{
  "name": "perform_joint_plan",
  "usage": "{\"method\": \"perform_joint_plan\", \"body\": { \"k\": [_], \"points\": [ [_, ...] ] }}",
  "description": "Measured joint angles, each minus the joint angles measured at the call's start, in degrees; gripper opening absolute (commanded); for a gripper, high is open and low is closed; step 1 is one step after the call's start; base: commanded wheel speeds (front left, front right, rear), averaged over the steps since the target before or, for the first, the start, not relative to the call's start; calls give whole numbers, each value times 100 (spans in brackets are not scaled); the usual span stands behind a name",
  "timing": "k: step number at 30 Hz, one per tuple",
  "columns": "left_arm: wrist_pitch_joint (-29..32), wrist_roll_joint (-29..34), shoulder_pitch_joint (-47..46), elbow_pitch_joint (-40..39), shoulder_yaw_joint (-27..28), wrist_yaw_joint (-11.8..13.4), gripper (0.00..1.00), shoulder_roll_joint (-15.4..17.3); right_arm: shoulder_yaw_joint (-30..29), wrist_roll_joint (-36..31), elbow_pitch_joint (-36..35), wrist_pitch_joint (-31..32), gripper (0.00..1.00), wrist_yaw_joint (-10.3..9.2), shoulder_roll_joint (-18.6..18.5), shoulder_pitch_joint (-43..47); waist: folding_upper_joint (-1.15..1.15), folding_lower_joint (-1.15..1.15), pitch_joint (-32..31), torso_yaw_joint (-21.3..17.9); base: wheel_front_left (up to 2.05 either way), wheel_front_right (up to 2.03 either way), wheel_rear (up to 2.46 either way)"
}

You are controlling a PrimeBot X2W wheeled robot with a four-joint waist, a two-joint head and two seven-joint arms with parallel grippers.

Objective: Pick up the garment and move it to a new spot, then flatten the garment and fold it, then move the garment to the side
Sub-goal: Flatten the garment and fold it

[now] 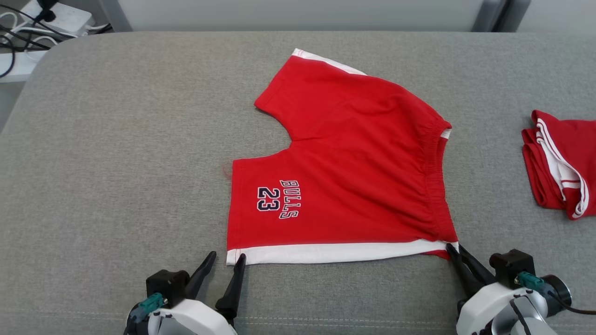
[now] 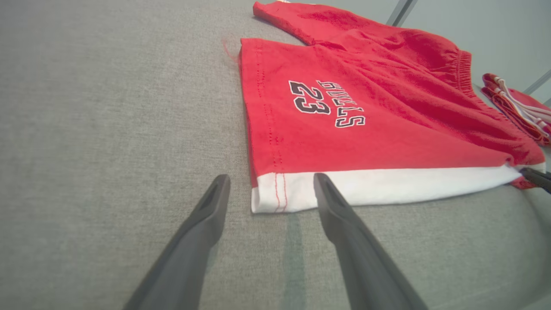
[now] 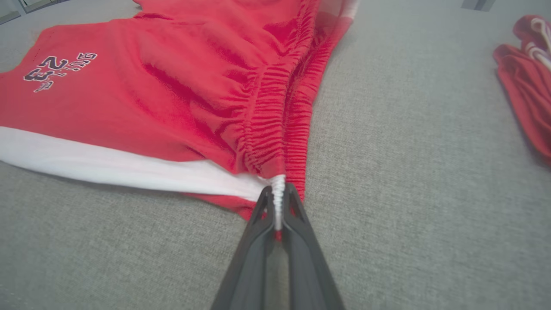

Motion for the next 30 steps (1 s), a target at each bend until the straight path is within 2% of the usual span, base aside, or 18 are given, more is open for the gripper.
{"method": "perform_joint_plan", "body": {
  "k": [4,9,10,11,12,13,20,30],
  "points": [
    [1,-207,-184,227,-123,0,100,136,101,0,-5,0,0,0,2,-129,0,0,96,-107,0,0,0],
    [-11,-527,-259,318,-420,0,100,152,151,24,-37,0,0,0,-14,-226,0,0,207,-179,0,0,0],
    [-29,-577,-300,322,-466,0,97,160,157,49,-48,0,0,0,-18,-228,0,0,224,-187,0,0,0],
    [-30,-636,-339,321,-482,0,84,168,163,49,-62,0,0,0,-20,-230,0,0,240,-194,0,0,0],
    [-31,-688,-367,321,-495,0,39,175,167,49,-75,0,0,0,-23,-235,0,0,255,-201,0,0,0],
    [-31,-719,-389,322,-511,0,0,187,171,49,-79,0,0,0,-25,-248,0,0,266,-208,0,0,0],
    [-30,-913,-431,321,-804,0,0,311,187,67,-47,0,0,0,-52,-338,0,0,230,-201,0,0,0],
    [-25,-1382,-193,286,-1139,-1,0,627,424,311,102,0,0,0,-79,-254,0,0,-235,-166,0,0,0]
  ]
}}
